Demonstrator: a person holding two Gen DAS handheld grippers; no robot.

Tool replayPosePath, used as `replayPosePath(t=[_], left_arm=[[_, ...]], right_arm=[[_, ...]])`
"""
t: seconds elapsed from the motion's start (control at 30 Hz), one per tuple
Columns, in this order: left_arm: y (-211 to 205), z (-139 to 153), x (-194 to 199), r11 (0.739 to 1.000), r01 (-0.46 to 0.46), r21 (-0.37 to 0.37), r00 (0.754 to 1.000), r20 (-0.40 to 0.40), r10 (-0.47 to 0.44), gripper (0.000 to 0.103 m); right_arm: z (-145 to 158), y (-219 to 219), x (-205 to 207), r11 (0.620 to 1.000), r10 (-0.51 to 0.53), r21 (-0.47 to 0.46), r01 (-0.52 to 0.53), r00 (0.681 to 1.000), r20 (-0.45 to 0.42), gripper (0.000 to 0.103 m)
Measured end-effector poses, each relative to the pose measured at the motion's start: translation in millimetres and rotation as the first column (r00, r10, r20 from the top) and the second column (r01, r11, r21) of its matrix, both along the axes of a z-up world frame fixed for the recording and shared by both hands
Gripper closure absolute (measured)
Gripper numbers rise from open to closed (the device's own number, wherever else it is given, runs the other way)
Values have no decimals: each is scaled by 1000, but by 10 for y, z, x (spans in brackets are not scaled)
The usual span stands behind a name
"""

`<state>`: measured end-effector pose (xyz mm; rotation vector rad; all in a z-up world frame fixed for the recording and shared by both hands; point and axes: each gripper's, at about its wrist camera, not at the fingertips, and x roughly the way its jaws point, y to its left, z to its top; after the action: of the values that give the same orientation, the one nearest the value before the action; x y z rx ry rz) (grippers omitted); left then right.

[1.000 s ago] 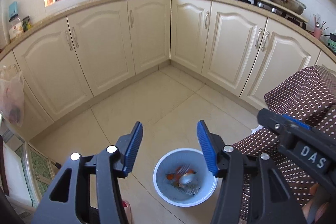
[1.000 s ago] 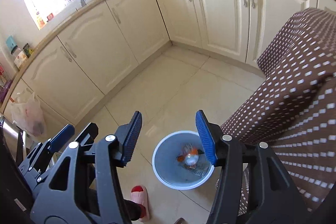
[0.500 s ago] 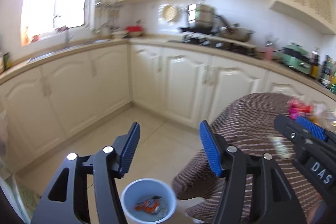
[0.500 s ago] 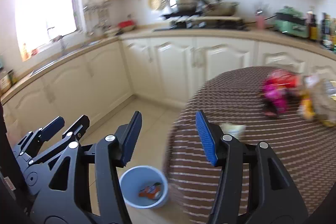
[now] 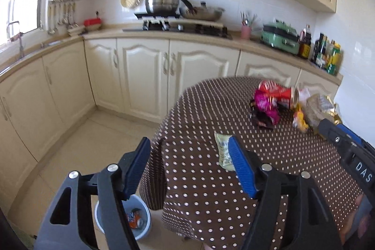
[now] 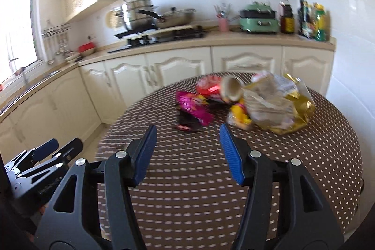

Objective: Collect trash
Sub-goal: 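Grasp the pale green wrapper with the left tool while the right tool grasps the pink chip bag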

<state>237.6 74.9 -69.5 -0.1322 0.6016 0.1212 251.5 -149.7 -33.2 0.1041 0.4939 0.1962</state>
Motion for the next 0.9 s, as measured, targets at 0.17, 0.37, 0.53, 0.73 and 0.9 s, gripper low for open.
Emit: replayPosePath(t=[0.17, 0.37, 0.53, 0.73, 0.9], left_arm=[[-121, -237, 301, 999, 38, 2, 994, -100, -38, 35], [-256, -453, 644, 996, 86, -23, 976, -201, -89, 35], [-318, -538, 830, 997, 76, 2, 970, -232, -74, 71], [-328, -420, 920, 991, 121, -62, 973, -191, -131, 90], [-313, -290, 931, 987, 115, -112, 984, -122, -129, 90]], right_arm=[[-193, -183, 202, 999, -26, 19, 27, 998, -51, 47], [-254, -351, 368, 998, -37, 47, 41, 995, -88, 46], [-284, -441, 470, 997, -45, 58, 52, 993, -108, 44], [-306, -518, 652, 996, -63, 54, 71, 989, -136, 44], [-322, -495, 894, 998, -18, 51, 28, 982, -189, 44]])
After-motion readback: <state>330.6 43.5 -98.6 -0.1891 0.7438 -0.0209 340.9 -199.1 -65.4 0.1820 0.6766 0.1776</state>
